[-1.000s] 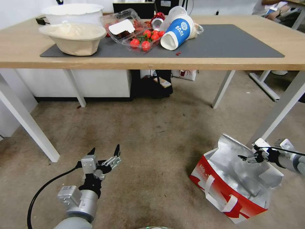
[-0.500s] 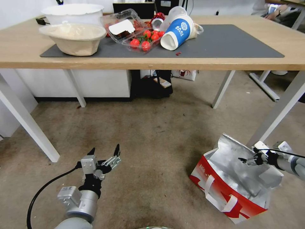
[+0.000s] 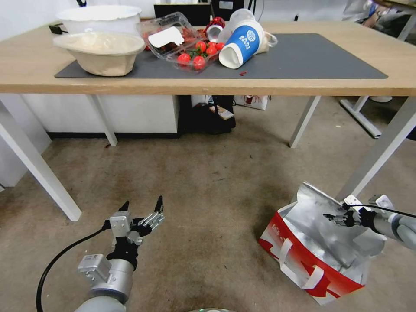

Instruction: Pick up the food delivery bag from the floor and place it on the table.

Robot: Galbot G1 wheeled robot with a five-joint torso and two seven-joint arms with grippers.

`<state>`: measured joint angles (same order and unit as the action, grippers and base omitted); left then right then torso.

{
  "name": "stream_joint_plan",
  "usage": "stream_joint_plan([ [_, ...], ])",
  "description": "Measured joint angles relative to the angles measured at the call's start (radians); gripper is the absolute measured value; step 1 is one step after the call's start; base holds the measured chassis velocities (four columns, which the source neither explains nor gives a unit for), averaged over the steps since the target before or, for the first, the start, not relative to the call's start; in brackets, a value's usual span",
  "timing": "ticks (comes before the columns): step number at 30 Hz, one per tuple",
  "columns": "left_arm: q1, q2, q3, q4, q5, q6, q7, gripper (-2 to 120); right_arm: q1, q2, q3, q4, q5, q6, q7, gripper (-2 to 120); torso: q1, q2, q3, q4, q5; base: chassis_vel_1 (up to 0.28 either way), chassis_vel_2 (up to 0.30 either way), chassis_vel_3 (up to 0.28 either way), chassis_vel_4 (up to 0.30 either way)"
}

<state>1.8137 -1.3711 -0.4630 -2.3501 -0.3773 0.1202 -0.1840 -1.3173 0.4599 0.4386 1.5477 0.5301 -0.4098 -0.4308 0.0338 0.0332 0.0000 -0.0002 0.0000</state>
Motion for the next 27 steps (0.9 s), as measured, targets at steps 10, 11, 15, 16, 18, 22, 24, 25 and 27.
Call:
stream_joint_plan([
  [10,0.000,0.002,-0.003,-0.004,-0.002,-0.004,-0.001,100,-0.015,0.003,0.012,-0.003,0.000,-0.005,0.000,6,0.000,0.000,0.000,0.0001,0.0000,0.000,0.000,0.000,0.000],
  [11,0.000,0.003,-0.004,-0.006,-0.003,-0.005,-0.003,100,-0.017,0.004,0.016,-0.003,0.000,-0.004,0.000,1,0.000,0.000,0.000,0.0001,0.0000,0.000,0.000,0.000,0.000],
  [15,0.000,0.002,-0.005,-0.008,-0.003,-0.005,-0.013,100,-0.022,0.007,0.019,-0.002,0.006,0.004,0.004,0,0.000,0.000,0.000,0.0000,0.0000,0.000,0.000,0.000,0.000],
  [16,0.000,0.002,-0.005,-0.008,-0.003,-0.005,-0.013,100,-0.022,0.007,0.019,-0.002,0.006,0.004,0.004,0,0.000,0.000,0.000,0.0000,0.0000,0.000,0.000,0.000,0.000],
  [18,-0.001,0.001,-0.006,-0.012,-0.004,-0.004,-0.023,100,-0.029,0.009,0.024,0.004,0.019,0.016,0.008,0,0.000,0.000,0.000,0.0001,0.0000,0.000,0.000,0.000,0.000],
  [22,-0.003,0.004,-0.011,-0.012,-0.006,-0.003,-0.033,100,-0.057,0.003,0.051,0.028,0.049,0.047,0.001,0,0.000,0.000,0.000,0.0001,0.0001,0.000,0.000,0.000,0.000],
  [24,-0.003,0.006,-0.012,-0.015,-0.010,-0.003,-0.042,100,-0.077,-0.011,0.078,0.040,0.075,0.076,-0.024,0,0.000,0.000,0.000,0.0000,0.0000,0.000,0.000,0.000,0.000],
  [25,-0.003,0.006,-0.012,-0.015,-0.010,-0.003,-0.042,100,-0.077,-0.011,0.078,0.040,0.075,0.076,-0.024,0,0.000,0.000,0.000,0.0000,0.0000,0.000,0.000,0.000,0.000],
  [27,-0.005,0.006,-0.013,-0.021,-0.018,-0.003,-0.061,100,-0.099,-0.027,0.104,0.051,0.117,0.128,-0.076,0,0.000,0.000,0.000,0.0000,0.0000,0.000,0.000,0.000,0.000],
])
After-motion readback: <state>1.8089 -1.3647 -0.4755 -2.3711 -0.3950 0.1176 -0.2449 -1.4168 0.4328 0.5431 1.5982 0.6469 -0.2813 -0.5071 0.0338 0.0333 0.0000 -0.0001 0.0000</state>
